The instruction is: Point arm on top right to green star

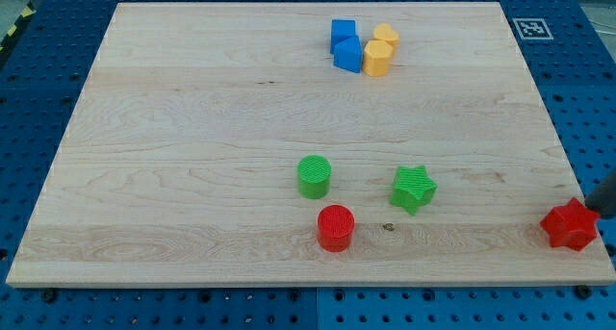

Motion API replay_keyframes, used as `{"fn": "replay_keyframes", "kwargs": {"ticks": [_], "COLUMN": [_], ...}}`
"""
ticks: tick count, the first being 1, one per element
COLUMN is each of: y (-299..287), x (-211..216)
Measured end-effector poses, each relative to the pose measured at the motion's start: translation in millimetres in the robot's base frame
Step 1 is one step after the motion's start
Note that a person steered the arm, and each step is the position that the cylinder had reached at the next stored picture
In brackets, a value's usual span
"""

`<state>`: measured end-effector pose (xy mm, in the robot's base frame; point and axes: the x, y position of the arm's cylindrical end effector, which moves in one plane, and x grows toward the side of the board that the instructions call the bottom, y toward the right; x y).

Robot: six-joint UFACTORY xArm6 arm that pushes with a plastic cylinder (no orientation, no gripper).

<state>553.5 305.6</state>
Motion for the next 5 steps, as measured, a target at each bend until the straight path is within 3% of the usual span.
{"fn": "replay_keyframes", "kwargs": {"ticks": [3,5], "y": [-28.6,-56.7], "x": [9.3,-25.9]}}
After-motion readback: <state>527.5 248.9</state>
